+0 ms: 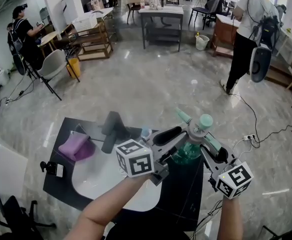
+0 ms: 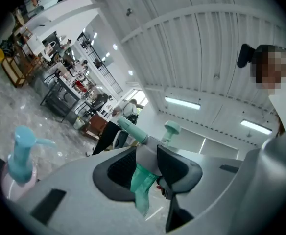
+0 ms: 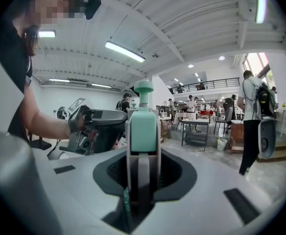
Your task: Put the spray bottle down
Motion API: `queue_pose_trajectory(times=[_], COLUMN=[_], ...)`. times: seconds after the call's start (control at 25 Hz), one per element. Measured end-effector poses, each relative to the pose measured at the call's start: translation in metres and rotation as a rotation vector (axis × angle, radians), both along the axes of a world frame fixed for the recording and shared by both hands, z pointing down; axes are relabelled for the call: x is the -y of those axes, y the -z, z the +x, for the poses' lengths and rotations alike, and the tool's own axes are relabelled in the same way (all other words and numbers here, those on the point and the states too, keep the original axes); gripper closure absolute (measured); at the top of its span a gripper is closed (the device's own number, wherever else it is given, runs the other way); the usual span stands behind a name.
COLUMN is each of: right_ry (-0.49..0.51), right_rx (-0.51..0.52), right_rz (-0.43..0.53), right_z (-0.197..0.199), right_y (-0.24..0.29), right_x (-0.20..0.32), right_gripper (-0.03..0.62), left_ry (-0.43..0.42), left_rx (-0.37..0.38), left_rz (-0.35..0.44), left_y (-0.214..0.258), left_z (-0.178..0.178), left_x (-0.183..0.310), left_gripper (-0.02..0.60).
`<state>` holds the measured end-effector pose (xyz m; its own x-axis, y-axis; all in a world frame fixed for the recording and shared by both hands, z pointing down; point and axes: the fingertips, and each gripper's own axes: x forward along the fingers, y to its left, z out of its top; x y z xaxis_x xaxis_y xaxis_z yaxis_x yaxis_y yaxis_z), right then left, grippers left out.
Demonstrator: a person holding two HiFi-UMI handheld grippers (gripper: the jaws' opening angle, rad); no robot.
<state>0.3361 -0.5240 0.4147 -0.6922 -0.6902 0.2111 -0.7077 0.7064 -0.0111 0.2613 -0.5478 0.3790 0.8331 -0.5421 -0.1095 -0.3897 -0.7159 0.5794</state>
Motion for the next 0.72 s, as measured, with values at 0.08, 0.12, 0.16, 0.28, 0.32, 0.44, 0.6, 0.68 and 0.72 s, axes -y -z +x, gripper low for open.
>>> queue_pose_trajectory(times=[0.08,0.12,0.16,0.28,0.32,0.44,0.6,0.68,0.72], right_ry=[-0.023,-0.033,-0.042,-0.073,-0.083,-0.113,-0.149,-0.166,-0.176], right_rx=[0.000,-0.004,-0.010,-0.024,-0.026,-0.019,0.009,0.022,0.026], right_rz=[0.001,0.003,0.005,0.006,0.007,0.008,0.018,0.023,0.024], right_z=[0.002,0.003,0.004,0.008,0.009,0.013,0.017,0.020,0.021], right_y=[0.000,0.000,0.000,0.000,0.000,0.002,0.008,0.011,0.013], right_x=[0.000,0.000,0.000,-0.002,-0.003,-0.006,-0.013,-0.017,-0.020], right_gripper=[0.521,0.513,0.507,0.502,0.500,0.493,0.478,0.466,0.462], left_ry=[0.004,0.008,0.016,0.032,0.030,0.018,0.001,-0.007,-0.012], left_rx=[0.026,0.031,0.035,0.049,0.055,0.062,0.058,0.053,0.050], left_rz=[0.013,0.014,0.014,0.018,0.022,0.031,0.030,0.027,0.026], left_y=[-0.002,-0.003,-0.004,-0.007,-0.007,-0.007,-0.008,-0.008,-0.007], left_z=[-0.001,-0.003,-0.004,-0.007,-0.008,-0.008,-0.011,-0.012,-0.012], left_x=[-0.002,-0.003,-0.004,-0.006,-0.008,-0.013,-0.021,-0.026,-0.029], left_gripper=[0.465,0.465,0.465,0.466,0.465,0.466,0.465,0.465,0.466])
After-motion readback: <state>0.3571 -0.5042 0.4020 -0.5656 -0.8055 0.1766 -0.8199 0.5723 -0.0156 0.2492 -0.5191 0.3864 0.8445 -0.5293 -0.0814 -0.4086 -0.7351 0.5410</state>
